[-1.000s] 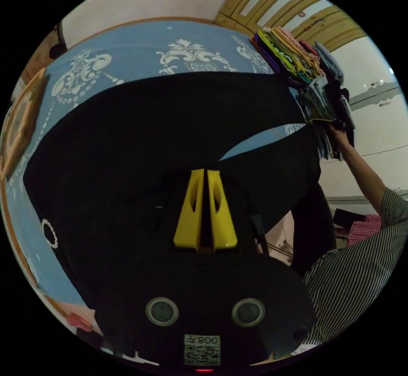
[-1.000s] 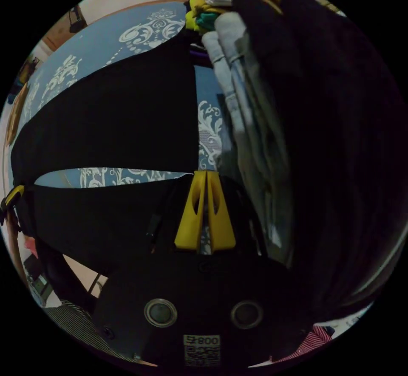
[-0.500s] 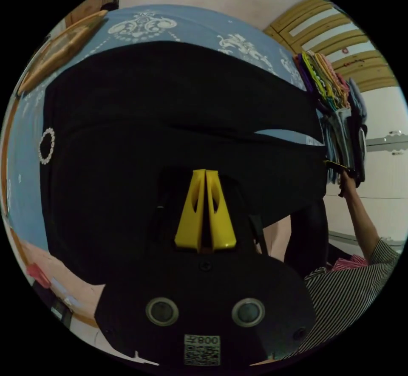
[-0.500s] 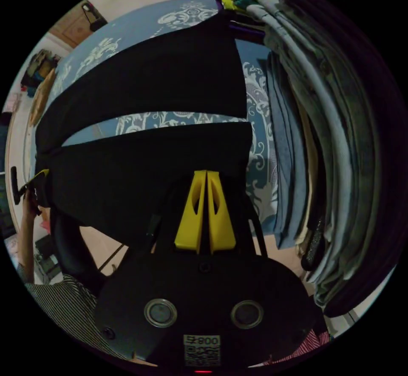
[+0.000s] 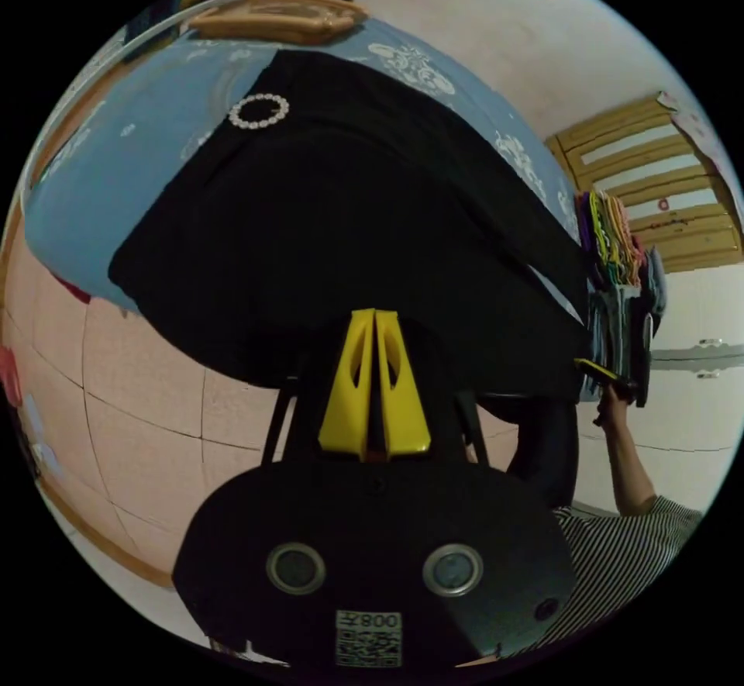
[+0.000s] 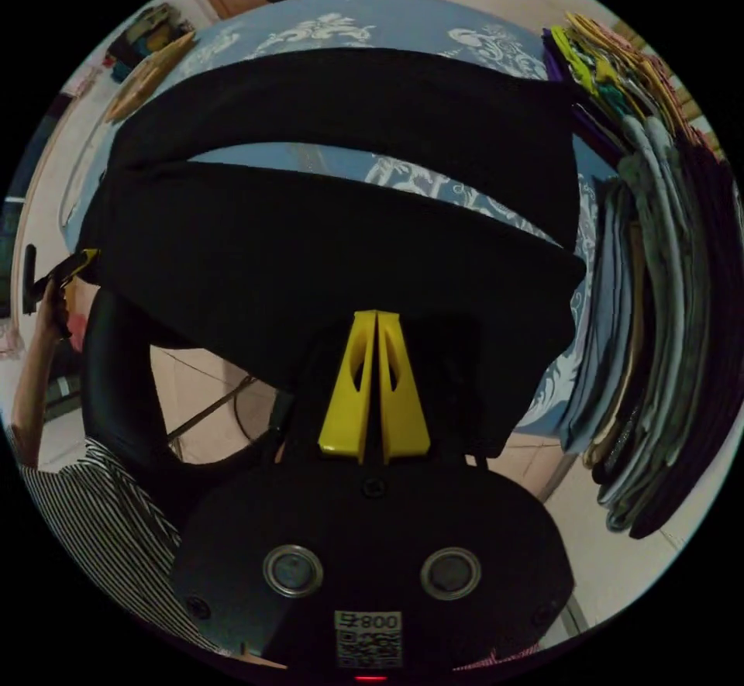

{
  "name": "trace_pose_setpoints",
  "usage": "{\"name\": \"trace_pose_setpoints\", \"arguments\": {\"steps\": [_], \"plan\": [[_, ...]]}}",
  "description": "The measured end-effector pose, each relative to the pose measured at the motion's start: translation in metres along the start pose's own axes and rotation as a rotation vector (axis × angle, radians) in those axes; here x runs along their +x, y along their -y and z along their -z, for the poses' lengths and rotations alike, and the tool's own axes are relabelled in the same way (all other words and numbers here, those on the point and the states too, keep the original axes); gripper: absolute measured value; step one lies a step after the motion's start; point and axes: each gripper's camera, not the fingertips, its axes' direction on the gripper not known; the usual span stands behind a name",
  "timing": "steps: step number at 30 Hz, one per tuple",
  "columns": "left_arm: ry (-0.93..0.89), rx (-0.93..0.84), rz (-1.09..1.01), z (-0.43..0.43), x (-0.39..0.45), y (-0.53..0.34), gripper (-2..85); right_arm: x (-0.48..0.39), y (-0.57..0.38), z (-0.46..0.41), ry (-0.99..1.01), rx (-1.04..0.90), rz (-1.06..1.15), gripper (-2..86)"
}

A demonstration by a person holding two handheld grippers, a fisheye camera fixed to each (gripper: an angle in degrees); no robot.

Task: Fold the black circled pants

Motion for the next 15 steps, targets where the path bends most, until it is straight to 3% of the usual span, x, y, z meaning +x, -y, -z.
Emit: {"name": "trace_pose_setpoints", "arguments": {"steps": [8,15], "plan": [[-0.048,0.087,-0.059,0.029,-0.015,0.027,0.2,-0.124,0.056,-0.017,0.091,0.1,0.234,0.1],[0.066,-0.007,-0.191,0.01,0.003,0.068,0.2,-0.226,0.123,-0.043,0.139,0.122,0.402,0.0]]}}
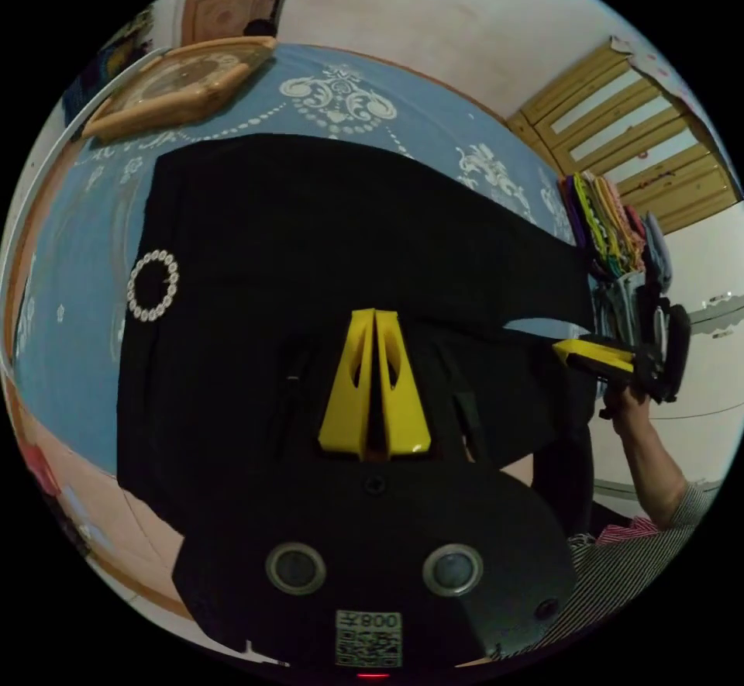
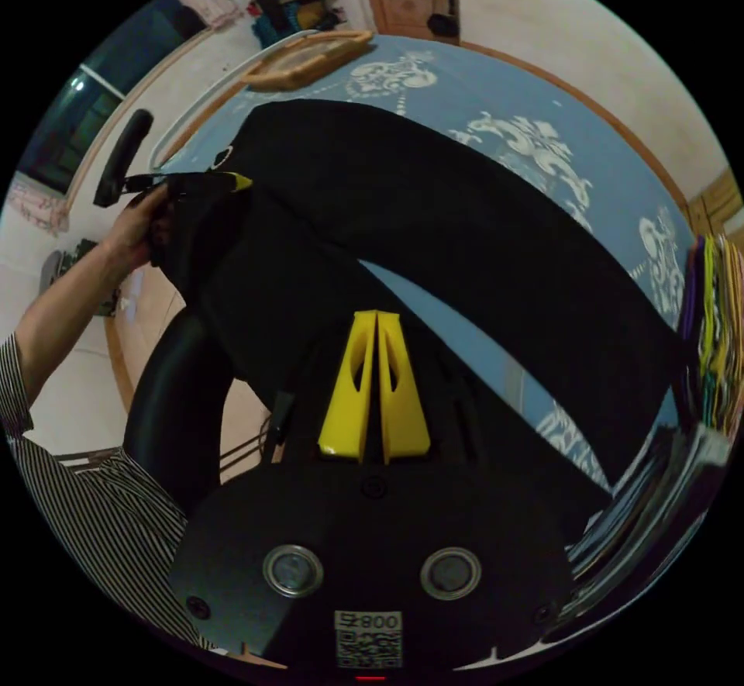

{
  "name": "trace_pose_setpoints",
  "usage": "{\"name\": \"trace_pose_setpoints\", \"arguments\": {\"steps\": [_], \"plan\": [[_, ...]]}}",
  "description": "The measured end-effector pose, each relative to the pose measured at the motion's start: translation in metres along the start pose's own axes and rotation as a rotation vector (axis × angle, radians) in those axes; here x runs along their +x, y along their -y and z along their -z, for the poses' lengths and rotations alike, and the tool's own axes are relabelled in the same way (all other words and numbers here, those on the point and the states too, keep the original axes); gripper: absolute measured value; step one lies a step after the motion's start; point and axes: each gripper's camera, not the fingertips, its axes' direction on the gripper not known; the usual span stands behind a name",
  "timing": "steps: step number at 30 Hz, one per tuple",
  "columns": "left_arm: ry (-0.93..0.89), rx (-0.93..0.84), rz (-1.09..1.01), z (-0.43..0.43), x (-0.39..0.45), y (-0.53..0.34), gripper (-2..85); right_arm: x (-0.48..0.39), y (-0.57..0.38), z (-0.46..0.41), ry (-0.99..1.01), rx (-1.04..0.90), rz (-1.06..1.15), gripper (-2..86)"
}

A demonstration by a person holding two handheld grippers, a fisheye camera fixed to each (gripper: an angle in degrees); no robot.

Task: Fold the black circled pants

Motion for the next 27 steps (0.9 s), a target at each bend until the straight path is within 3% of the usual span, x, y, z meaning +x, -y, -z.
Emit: {"name": "trace_pose_setpoints", "arguments": {"steps": [2,11,19,23,27], "plan": [[0.041,-0.059,-0.01,-0.01,-0.002,0.003,0.2,-0.02,0.032,-0.023,0.0,-0.023,0.053,0.0],[-0.065,0.027,-0.014,0.007,-0.027,-0.012,0.2,-0.047,0.103,-0.104,-0.012,-0.09,0.039,0.0],[-0.062,0.11,-0.013,0.045,-0.036,-0.048,0.3,-0.075,0.103,-0.123,0.003,-0.029,0.03,0.1],[0.011,0.045,0.033,0.049,-0.049,-0.07,0.3,-0.082,0.096,-0.135,0.012,-0.019,-0.021,0.0],[0.08,0.117,0.054,0.076,-0.052,-0.095,0.3,-0.1,0.086,-0.136,0.022,0.016,-0.017,0.1]]}}
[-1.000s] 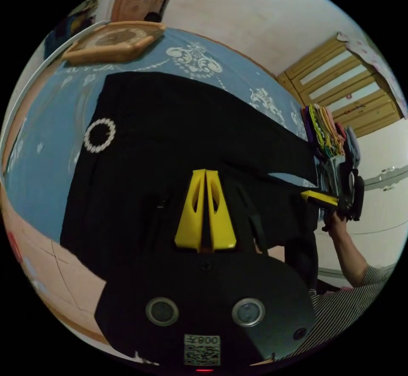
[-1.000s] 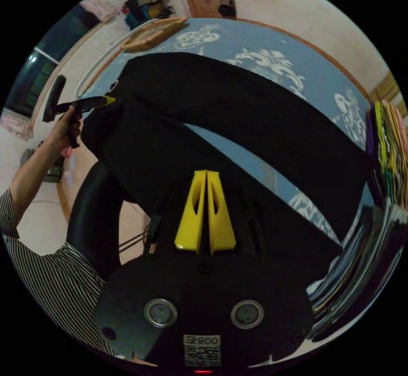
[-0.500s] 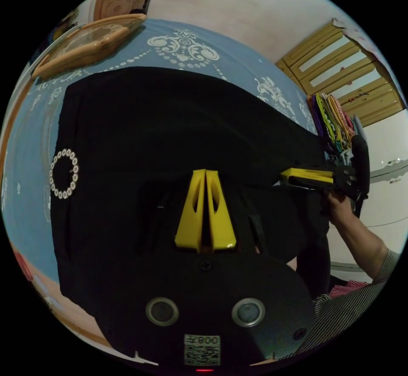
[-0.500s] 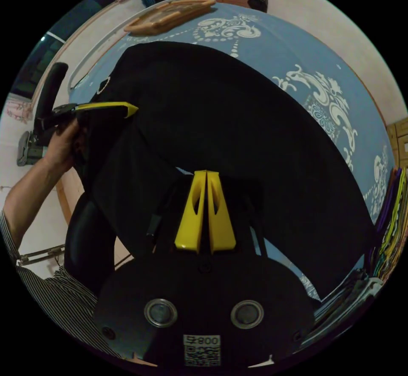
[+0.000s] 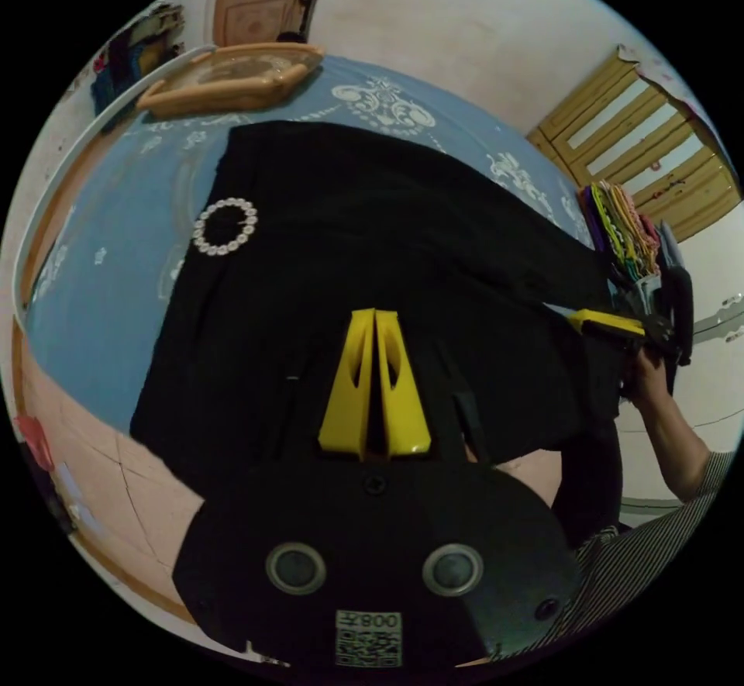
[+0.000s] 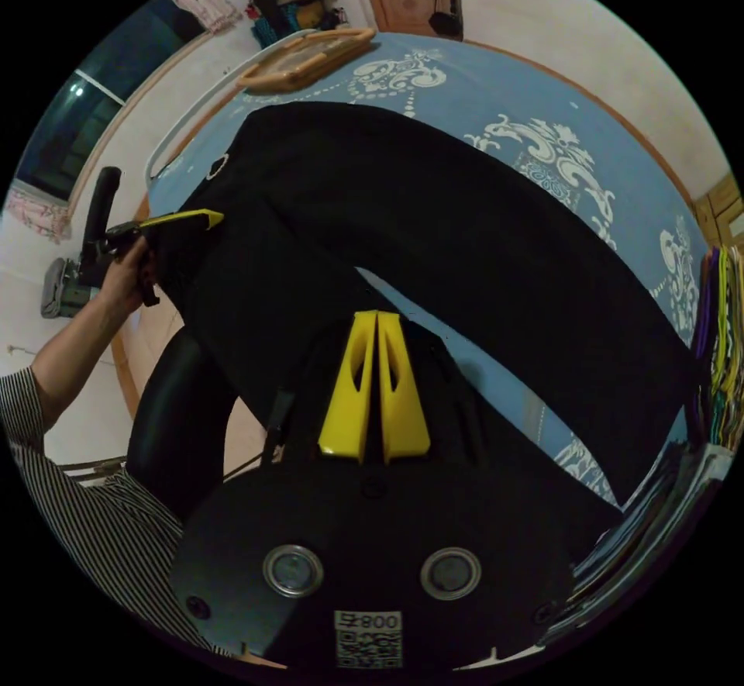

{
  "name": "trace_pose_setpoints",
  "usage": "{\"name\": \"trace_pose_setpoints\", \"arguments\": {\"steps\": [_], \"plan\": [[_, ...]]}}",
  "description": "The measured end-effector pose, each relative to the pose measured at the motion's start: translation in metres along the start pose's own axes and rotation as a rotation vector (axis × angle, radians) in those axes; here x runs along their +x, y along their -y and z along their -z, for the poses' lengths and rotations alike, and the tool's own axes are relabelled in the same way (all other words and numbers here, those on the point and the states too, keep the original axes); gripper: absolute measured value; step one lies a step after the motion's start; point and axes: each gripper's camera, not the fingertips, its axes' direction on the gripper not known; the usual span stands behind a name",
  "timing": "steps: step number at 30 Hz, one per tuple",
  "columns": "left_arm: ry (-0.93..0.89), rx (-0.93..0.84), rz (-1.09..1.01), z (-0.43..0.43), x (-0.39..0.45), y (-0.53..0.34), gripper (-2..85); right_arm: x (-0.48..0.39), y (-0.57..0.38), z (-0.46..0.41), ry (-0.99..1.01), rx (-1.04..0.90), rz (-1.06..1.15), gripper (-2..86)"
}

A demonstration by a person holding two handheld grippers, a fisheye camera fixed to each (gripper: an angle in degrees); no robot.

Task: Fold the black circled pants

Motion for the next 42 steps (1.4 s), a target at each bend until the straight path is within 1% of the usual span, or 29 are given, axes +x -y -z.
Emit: {"name": "trace_pose_setpoints", "arguments": {"steps": [2,4,5,6,7,8,10,14,19,25,29,31,33,35,36,38,40,42], "plan": [[0.043,-0.022,-0.015,0.004,0.001,-0.008,0.3,-0.022,-0.011,-0.01,-0.048,-0.022,0.068,0.1],[0.065,-0.121,-0.039,-0.006,0.002,-0.013,0.3,-0.039,-0.018,-0.029,-0.112,-0.092,0.118,0.1],[0.069,-0.073,-0.047,-0.003,0.002,-0.016,0.3,-0.047,-0.02,-0.045,-0.134,-0.153,0.143,0.2],[0.075,-0.075,-0.049,-0.002,0.003,-0.016,0.3,-0.05,-0.021,-0.052,-0.153,-0.166,0.143,0.2],[0.078,-0.079,-0.049,-0.001,0.003,-0.016,0.3,-0.056,-0.024,-0.055,-0.179,-0.1,0.144,0.2],[0.076,-0.088,-0.036,0.001,0.003,-0.015,0.3,-0.058,-0.023,-0.059,-0.182,-0.089,0.109,0.2],[0.069,-0.094,-0.019,0.003,0.002,-0.014,0.2,-0.061,-0.019,-0.064,-0.184,-0.096,0.091,0.2],[0.065,-0.07,-0.016,0.01,0.001,-0.015,0.2,-0.07,-0.01,-0.076,-0.218,-0.122,0.138,0.2],[0.094,-0.047,-0.016,0.017,0.004,-0.014,0.2,-0.069,-0.006,-0.085,-0.202,-0.083,0.105,0.2],[0.105,-0.079,-0.039,0.027,0.005,-0.003,0.1,-0.067,0.004,-0.093,-0.198,-0.085,0.109,0.3],[-0.005,-0.115,0.002,0.038,-0.007,0.004,0.1,-0.056,0.01,-0.095,-0.131,-0.067,0.07,0.3],[-0.045,-0.102,0.011,0.046,-0.012,0.006,0.2,-0.052,0.013,-0.096,-0.121,-0.066,0.066,0.2],[-0.006,-0.071,0.009,0.057,-0.014,0.007,0.2,-0.052,0.017,-0.097,-0.134,-0.07,0.078,0.2],[0.047,-0.091,0.012,0.058,-0.016,0.008,0.2,-0.053,0.022,-0.099,-0.171,-0.068,0.101,0.2],[0.047,-0.118,0.006,0.055,-0.017,0.01,0.3,-0.053,0.023,-0.099,-0.182,-0.067,0.108,0.2],[0.037,-0.086,0.002,0.058,-0.017,0.013,0.3,-0.052,0.027,-0.101,-0.208,-0.063,0.12,0.2],[0.037,-0.103,0.016,0.062,-0.016,0.02,0.2,-0.048,0.032,-0.1,-0.201,-0.061,0.109,0.2],[0.084,-0.087,-0.003,0.073,-0.011,0.027,0.2,-0.042,0.037,-0.098,-0.178,-0.071,0.086,0.2]]}}
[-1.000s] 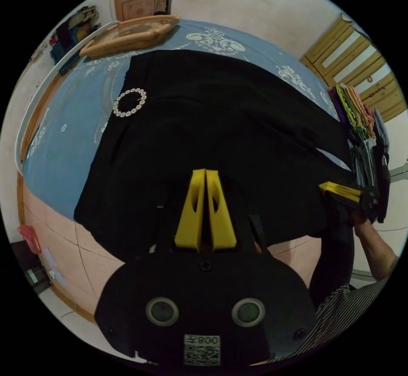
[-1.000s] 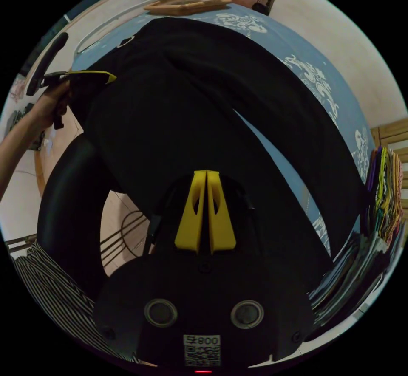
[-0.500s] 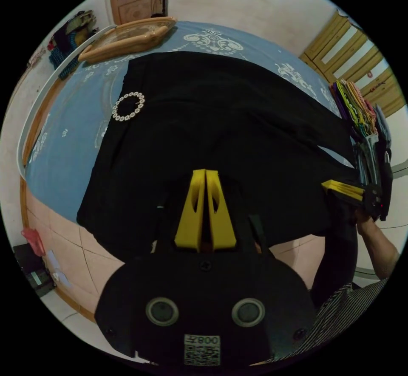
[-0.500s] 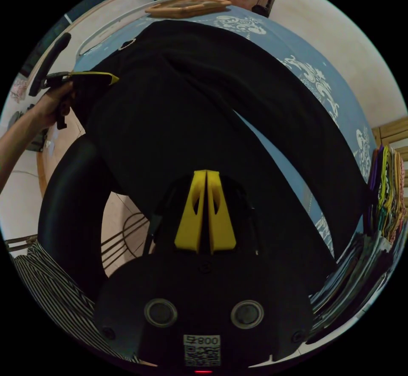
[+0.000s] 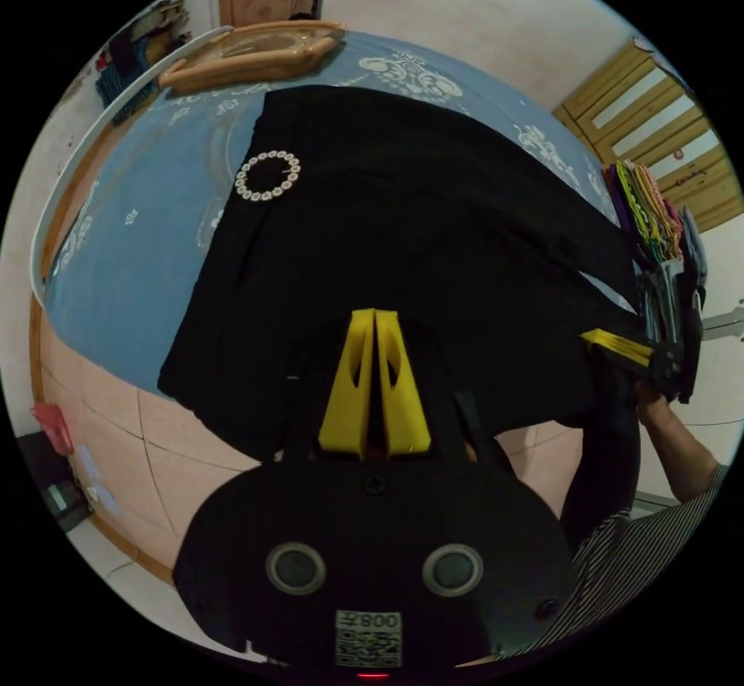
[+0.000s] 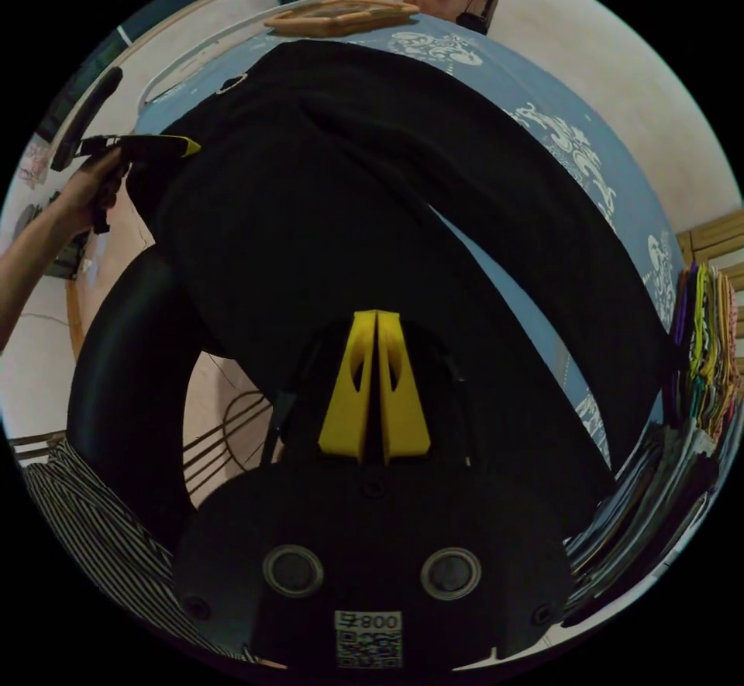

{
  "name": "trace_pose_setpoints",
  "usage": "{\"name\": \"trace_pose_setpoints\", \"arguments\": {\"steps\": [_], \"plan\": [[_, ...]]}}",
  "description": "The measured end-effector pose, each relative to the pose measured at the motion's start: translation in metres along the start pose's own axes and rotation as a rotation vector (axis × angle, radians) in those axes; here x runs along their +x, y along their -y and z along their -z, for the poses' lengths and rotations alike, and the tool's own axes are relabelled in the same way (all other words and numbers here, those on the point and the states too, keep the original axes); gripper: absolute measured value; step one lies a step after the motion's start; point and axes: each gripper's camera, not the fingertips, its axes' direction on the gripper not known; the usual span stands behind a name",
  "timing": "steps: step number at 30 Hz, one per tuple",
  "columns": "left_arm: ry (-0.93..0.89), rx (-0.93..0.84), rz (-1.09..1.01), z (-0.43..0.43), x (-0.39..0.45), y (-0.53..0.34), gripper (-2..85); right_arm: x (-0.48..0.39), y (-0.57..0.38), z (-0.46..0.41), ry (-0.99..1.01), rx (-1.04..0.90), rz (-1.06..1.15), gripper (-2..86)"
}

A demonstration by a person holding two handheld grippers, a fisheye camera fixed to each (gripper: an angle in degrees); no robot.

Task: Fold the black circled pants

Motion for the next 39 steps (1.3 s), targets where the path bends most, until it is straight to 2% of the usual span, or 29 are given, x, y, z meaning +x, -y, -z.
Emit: {"name": "trace_pose_setpoints", "arguments": {"steps": [2,5,7,8,11,17,23,29,39], "plan": [[0.018,0.052,0.011,0.012,0.0,0.001,0.1,0.012,0.005,0.008,0.032,-0.017,-0.039,0.1],[0.04,0.067,0.073,0.021,-0.009,0.0,0.1,0.029,-0.003,0.021,0.033,0.057,-0.101,0.1],[0.014,0.003,0.101,0.014,-0.015,0.002,0.2,0.041,-0.006,0.014,0.046,0.009,-0.136,0.1],[-0.029,0.033,0.118,0.016,-0.019,0.002,0.2,0.048,-0.008,0.005,0.063,-0.034,-0.148,0.1],[-0.079,0.041,0.172,0.025,-0.022,0.01,0.2,0.063,-0.007,0.007,0.14,0.032,-0.197,0.1],[-0.121,0.169,0.078,0.055,-0.008,0.037,0.5,0.078,0.018,0.019,0.146,0.03,-0.164,0.3],[-0.169,0.163,-0.052,0.067,0.007,0.094,2.5,0.109,0.057,0.036,0.24,0.13,-0.163,1.7],[-0.13,0.136,-0.122,0.078,0.017,0.167,7.0,0.137,0.125,0.051,0.247,0.184,-0.092,6.3],[0.073,0.039,-0.246,0.088,0.027,0.275,10.6,0.154,0.247,0.056,0.156,0.153,0.049,9.5]]}}
